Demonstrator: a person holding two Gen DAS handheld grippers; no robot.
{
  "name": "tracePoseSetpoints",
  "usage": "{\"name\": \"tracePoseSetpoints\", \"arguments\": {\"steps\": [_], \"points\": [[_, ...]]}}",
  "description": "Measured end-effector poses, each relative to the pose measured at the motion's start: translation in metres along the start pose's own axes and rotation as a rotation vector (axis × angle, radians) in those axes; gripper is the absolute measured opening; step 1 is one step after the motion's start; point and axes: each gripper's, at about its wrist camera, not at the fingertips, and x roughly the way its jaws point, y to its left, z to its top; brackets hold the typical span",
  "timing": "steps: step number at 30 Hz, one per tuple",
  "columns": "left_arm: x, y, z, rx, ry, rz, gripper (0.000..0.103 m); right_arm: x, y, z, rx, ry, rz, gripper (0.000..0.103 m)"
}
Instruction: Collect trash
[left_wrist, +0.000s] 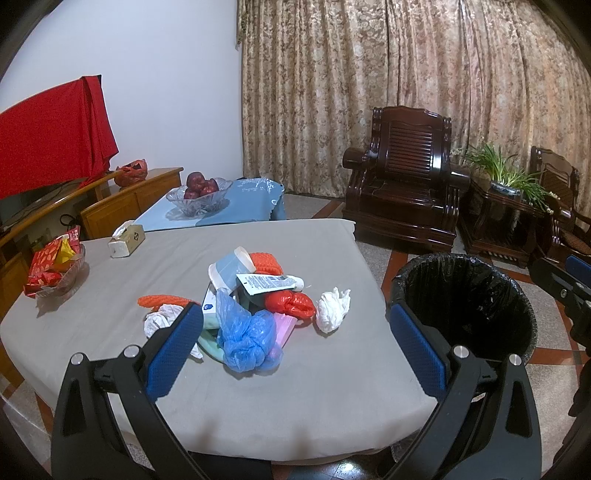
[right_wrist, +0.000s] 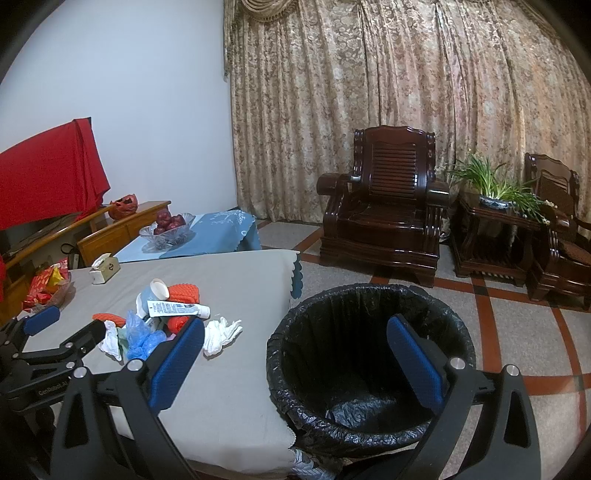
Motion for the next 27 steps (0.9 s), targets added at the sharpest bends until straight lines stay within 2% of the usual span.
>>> {"name": "tracePoseSetpoints", "arguments": {"steps": [3, 13, 15, 20, 27], "points": [[0.000, 0.000, 0.000, -0.001, 0.001, 0.000, 0.098, -0.004, -0.007, 0.002, 0.000, 0.000, -0.001, 0.097], [0.007, 0.007, -0.004, -0.014, 0.007, 0.021, 0.098, 0.009, 0.003, -0.001, -0.001, 0.005, 0.019, 0.097], [0.013, 0.015, -0.006, -0.023, 0.009, 0.044, 0.098, 0.027, 0.002, -0.003, -0.008, 0.008, 0.030, 0.097], [0.037, 0.049, -0.013, -0.049, 0.022, 0.099, 0.098, 0.059, 0.027, -0.004, -0.033, 0.030, 0.082, 0.097], [0.075, 0.090, -0.030, -0.065, 0.055, 0.179, 0.098, 0.137, 0.078, -0.029, -0.089, 0.129, 0.176, 0.097]]}}
